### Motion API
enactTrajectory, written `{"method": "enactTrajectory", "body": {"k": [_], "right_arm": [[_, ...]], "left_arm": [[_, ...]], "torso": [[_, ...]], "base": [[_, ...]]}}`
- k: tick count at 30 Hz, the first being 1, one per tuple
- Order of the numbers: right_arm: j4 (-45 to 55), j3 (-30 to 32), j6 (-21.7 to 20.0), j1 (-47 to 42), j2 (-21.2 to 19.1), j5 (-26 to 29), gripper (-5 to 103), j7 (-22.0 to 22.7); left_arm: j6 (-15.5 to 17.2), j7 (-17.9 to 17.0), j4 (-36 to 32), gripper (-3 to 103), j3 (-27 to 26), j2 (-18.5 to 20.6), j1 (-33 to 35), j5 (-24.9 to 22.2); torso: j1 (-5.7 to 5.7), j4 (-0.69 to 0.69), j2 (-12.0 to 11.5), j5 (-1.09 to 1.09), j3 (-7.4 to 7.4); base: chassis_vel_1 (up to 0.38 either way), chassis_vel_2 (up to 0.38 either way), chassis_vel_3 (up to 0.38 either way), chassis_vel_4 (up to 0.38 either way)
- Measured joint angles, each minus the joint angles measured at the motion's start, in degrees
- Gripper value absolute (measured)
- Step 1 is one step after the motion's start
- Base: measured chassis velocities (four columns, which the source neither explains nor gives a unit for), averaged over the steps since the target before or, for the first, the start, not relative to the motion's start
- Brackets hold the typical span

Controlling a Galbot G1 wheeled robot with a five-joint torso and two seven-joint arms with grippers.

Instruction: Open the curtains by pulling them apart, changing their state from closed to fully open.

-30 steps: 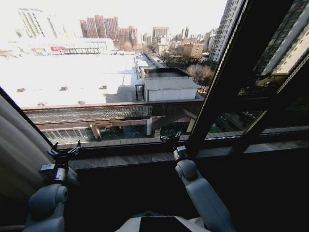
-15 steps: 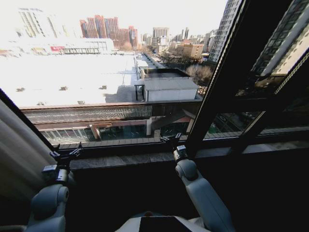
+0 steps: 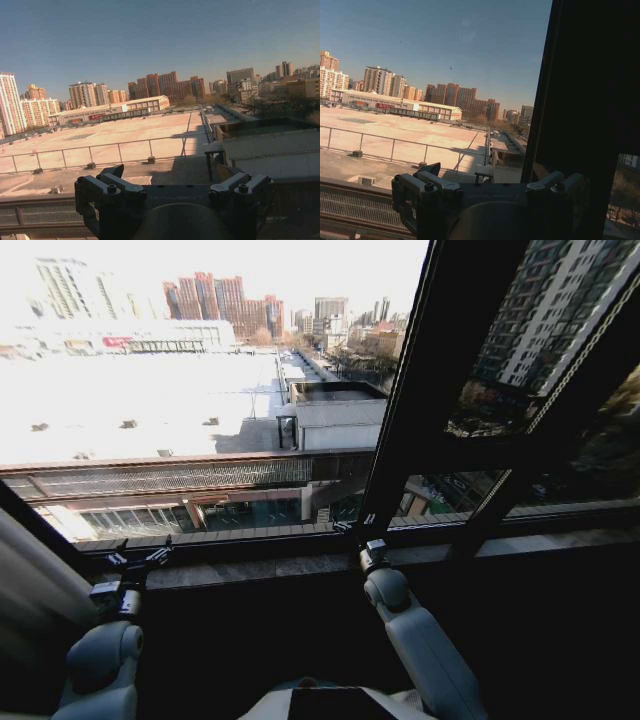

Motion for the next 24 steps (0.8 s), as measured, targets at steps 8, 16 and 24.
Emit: {"method": "enactTrajectory", "body": {"k": [8, 16, 24], "right_arm": [[-0.1, -0.1, 0.0, 0.2, 0.2, 0.0, 100, 0.0], [-0.1, -0.1, -0.1, 0.1, -0.3, 0.1, 100, -0.1], [0.6, 0.1, -0.1, -0.4, -0.6, 0.3, 100, -0.1]], "left_arm": [[-0.2, 0.0, -0.2, 100, -0.3, -0.3, 0.7, 0.0], [-0.5, 0.1, -1.0, 100, -0.2, -1.4, 1.5, 0.1], [-0.5, 0.2, -1.7, 100, -0.2, -1.8, 1.5, 0.5]], "torso": [[0.0, -0.01, 0.0, -0.01, 0.0], [0.0, 0.01, 0.0, 0.0, 0.0], [0.0, -0.01, 0.0, 0.0, 0.0]], "base": [[-0.367, -0.351, 0.363, 0.352], [-0.365, -0.347, 0.341, 0.358], [-0.347, -0.353, 0.347, 0.343]]}}
